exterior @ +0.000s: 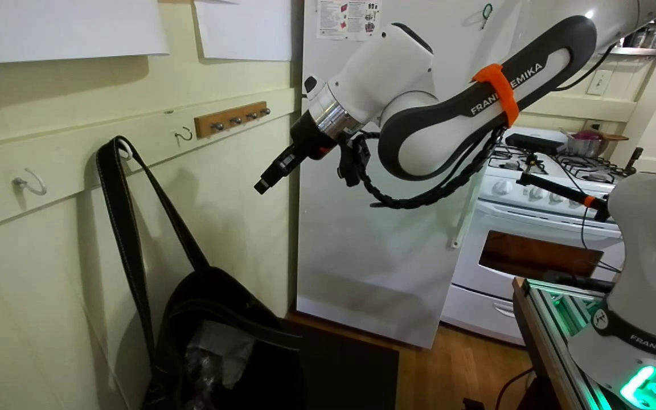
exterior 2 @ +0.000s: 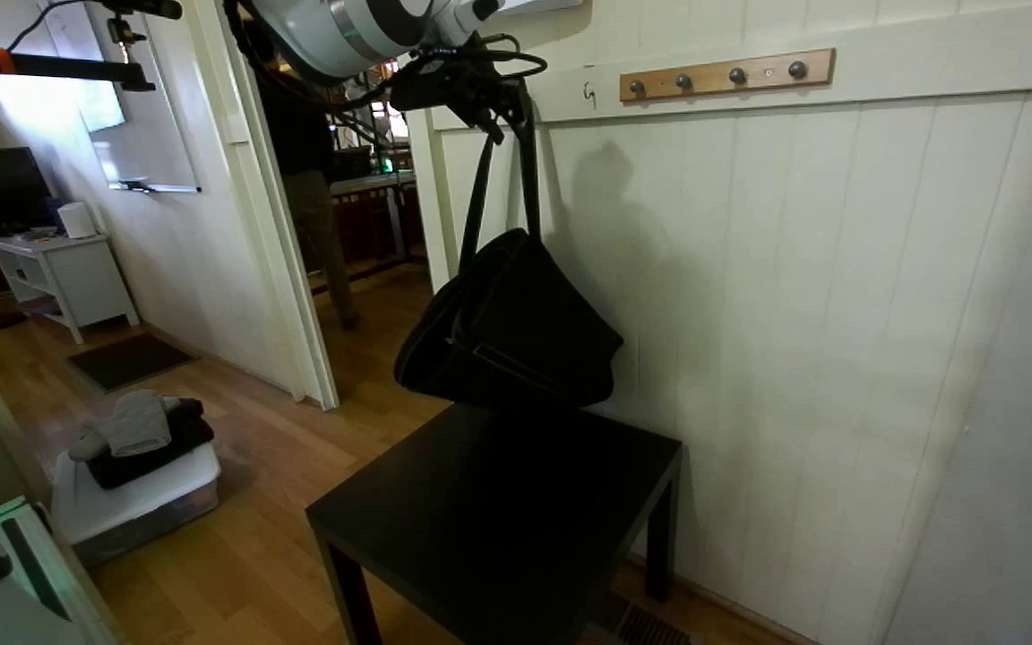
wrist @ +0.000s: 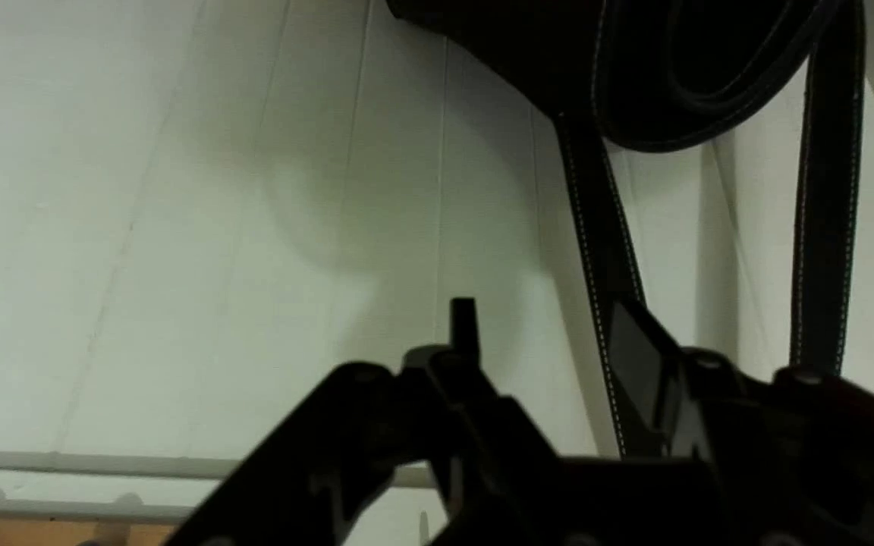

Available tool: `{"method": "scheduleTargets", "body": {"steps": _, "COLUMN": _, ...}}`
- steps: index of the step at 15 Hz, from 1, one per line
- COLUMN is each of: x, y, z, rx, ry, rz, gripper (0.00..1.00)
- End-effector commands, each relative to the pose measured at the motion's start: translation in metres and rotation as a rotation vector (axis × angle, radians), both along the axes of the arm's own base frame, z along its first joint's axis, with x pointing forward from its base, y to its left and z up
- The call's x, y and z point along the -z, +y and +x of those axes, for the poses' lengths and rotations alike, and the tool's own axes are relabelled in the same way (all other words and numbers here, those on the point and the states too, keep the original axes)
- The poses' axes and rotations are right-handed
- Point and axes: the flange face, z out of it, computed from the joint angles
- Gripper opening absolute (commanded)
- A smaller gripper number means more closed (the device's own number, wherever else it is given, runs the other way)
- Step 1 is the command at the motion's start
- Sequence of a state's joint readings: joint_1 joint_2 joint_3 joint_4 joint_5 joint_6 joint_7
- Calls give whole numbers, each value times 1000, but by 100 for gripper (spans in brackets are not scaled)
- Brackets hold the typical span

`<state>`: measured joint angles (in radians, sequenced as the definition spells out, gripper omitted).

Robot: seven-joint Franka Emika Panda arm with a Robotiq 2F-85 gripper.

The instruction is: Place the black bag on the table.

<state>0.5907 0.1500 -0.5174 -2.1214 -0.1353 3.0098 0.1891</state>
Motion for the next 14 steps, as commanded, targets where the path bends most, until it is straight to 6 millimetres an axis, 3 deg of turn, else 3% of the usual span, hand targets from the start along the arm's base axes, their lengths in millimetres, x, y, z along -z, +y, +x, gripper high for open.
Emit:
{"method": "scheduleTargets", "body": {"steps": 1, "x": 0, "y": -4, "z": 2, "rx": -5, "ry": -2, "rz": 15, "gripper": 82}}
{"method": "scheduleTargets", "body": {"steps": 3, "x": -1, "y": -5, "z": 3, "rx": -5, "ry": 0, "rz": 22, "gripper": 98}}
{"method": "scheduleTargets", "body": {"steps": 4, "x": -1, "y": -6, "z": 4, "rx": -4, "ry": 2, "rz": 26, "gripper": 100}}
{"method": "scheduleTargets", "body": {"steps": 8, "x": -1, "y": -8, "z": 14, "rx": -17, "ry": 8, "rz": 36, "gripper": 100}}
{"method": "scheduleTargets", "body": {"steps": 14, "x": 17, "y": -11, "z": 56, "rx": -77, "ry": 30, "rz": 62, "gripper": 100}}
